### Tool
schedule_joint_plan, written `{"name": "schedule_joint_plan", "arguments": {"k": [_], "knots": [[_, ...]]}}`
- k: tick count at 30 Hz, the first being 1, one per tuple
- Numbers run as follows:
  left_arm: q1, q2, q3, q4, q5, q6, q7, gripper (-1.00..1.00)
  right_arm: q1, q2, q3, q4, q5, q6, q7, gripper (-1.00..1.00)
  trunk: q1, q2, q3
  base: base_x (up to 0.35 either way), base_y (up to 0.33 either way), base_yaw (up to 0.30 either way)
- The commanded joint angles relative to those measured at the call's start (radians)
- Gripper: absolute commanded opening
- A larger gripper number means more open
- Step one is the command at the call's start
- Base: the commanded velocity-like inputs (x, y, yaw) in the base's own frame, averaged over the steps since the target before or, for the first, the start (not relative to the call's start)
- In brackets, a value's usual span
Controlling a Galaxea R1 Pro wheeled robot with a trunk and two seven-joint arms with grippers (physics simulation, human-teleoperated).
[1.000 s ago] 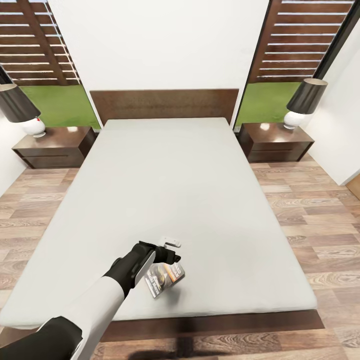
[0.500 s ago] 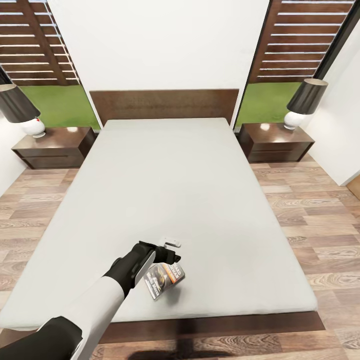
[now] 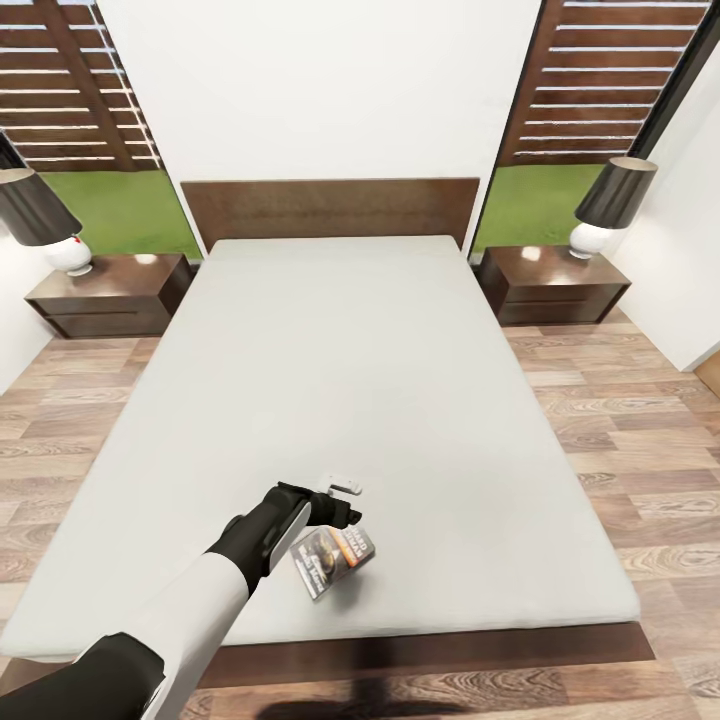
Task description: In the bedroom, move the book from the bed onto either nightstand, and place the two sandals side by side next to the bed.
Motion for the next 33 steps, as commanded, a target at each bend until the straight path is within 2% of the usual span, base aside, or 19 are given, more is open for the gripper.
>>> {"name": "schedule_joint_plan", "arguments": {"k": [1, 33], "knots": [[-0.001, 0.001, -0.003, -0.001, 0.010, 0.005, 0.003, 1.00, 0.000, -0.001, -0.009, 0.002, 0.009, -0.006, 0.002, 1.00, 0.000, -0.001, -0.001, 0.000, 0.034, 0.000], [-0.001, 0.001, -0.003, -0.002, 0.010, 0.004, 0.004, 1.00, 0.000, 0.001, -0.009, 0.002, 0.009, -0.006, 0.002, 1.00, 0.000, -0.001, -0.004, 0.000, 0.006, 0.000]]}}
